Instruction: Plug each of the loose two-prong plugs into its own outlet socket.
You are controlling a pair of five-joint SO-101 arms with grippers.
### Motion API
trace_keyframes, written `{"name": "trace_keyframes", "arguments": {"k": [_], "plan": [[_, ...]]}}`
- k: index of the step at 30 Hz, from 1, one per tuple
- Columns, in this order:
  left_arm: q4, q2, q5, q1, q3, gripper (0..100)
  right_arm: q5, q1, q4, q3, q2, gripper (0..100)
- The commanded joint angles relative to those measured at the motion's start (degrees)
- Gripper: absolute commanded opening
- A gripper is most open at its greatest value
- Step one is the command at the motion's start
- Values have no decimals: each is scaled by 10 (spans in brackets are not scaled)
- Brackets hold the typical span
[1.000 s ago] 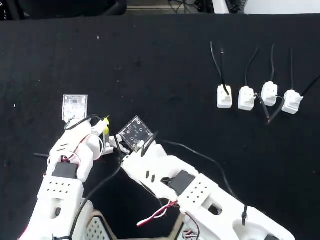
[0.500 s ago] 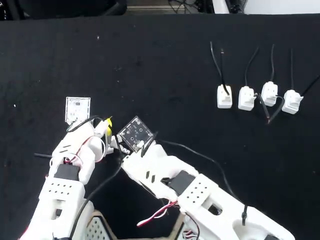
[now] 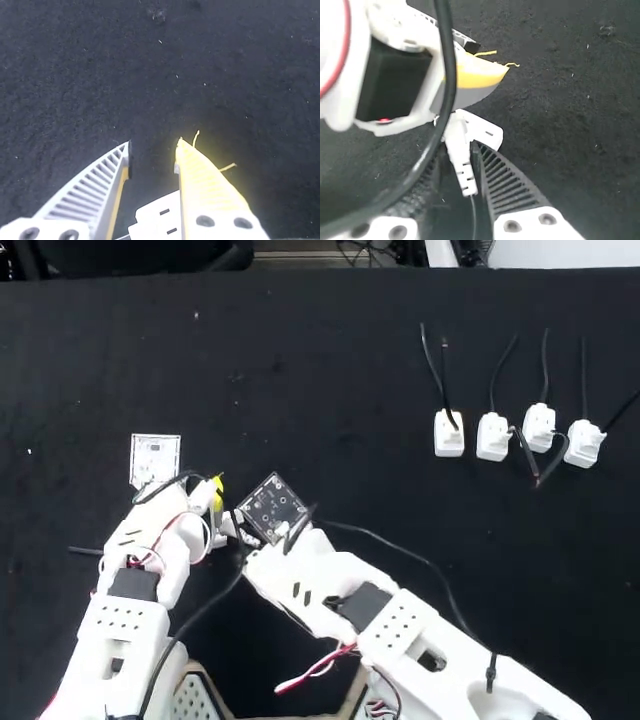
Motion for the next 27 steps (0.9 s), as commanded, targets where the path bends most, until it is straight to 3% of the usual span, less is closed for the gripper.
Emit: {"name": "trace_keyframes", "arguments": {"k": [1,21,27], "plan": [[0,5,-4,17,1,159,18,-2,-29,-2,-67,11],[23,5,-4,36,-7,159,24,-4,-49,18,-87,11],[62,6,-11,36,-27,159,64,-4,-49,18,-87,11]]}}
